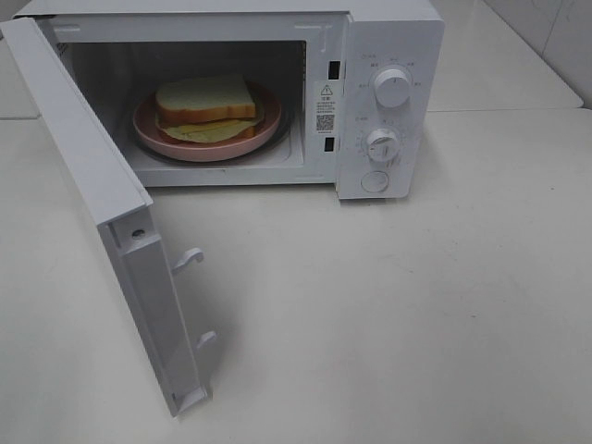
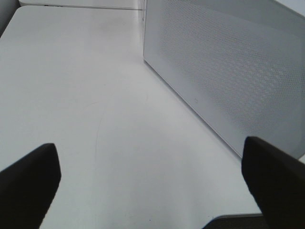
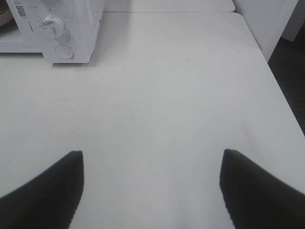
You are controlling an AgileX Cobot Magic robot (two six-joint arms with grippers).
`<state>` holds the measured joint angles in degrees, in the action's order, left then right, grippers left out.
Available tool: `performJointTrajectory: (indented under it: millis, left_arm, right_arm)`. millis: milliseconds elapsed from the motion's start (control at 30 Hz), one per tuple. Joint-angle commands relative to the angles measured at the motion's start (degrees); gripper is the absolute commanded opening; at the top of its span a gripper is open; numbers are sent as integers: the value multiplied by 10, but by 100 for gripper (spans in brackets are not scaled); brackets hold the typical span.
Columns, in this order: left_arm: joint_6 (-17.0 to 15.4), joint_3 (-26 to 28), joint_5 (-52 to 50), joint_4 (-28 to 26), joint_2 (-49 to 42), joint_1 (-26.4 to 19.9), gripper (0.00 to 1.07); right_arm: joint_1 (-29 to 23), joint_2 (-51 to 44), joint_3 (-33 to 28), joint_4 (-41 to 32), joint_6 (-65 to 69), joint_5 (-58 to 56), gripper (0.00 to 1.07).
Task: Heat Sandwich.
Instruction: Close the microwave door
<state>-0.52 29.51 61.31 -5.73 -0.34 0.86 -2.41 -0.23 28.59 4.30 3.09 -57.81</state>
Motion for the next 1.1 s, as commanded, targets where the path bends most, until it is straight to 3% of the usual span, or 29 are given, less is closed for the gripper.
performJointTrajectory:
  millis: [33, 1100]
  left_arm:
    - [-2, -1, -2, -6, -4, -1, 98]
    - [-3, -1, -2, -3, -4, -1, 98]
  right_arm:
    - [4, -15, -1, -3, -8, 9, 76]
    - [4, -15, -1, -3, -8, 9, 76]
